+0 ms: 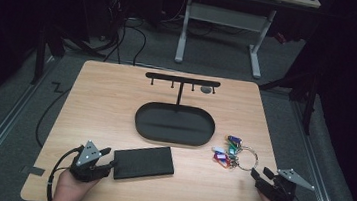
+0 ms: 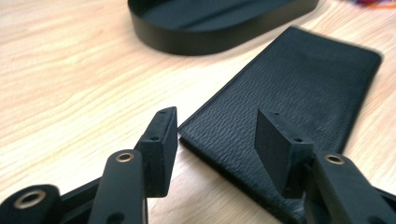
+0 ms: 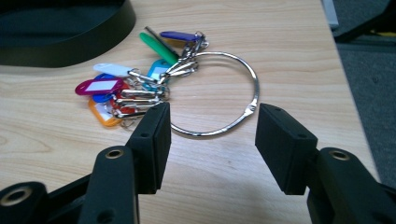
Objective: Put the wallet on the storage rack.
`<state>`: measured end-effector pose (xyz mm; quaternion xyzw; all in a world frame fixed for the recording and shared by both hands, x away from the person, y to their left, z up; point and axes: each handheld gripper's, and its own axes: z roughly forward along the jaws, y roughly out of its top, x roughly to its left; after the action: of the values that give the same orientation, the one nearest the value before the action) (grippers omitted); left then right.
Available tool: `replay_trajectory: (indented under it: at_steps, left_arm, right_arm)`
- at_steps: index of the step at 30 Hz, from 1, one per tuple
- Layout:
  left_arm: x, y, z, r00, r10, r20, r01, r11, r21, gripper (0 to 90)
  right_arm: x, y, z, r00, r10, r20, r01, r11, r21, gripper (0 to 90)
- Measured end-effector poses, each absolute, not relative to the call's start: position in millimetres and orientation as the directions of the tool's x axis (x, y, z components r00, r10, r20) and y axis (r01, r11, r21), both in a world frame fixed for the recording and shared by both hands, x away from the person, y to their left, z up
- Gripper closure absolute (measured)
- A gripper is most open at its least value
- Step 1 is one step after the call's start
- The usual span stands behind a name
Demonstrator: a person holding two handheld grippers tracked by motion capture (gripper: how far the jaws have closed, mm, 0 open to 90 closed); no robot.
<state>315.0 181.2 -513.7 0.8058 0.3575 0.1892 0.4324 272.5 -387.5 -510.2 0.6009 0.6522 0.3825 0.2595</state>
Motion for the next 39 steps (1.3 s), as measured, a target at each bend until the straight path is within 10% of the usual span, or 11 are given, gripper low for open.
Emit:
replay_trajectory:
  at_steps: [15,39]
  left_arm:
    - [316.3,177.6,-516.8,0.676,0.737,0.032,0.412,-0.413,0.812,51.2]
    - [294.4,178.8,-527.7,0.674,0.727,0.127,0.443,-0.536,0.718,89.9]
  right_arm:
    - [278.4,-377.8,-511.4,-0.205,0.974,0.099,0.573,0.037,0.819,45.3]
    - [305.1,-347.0,-504.4,-0.342,0.933,0.109,0.559,0.109,0.822,53.6]
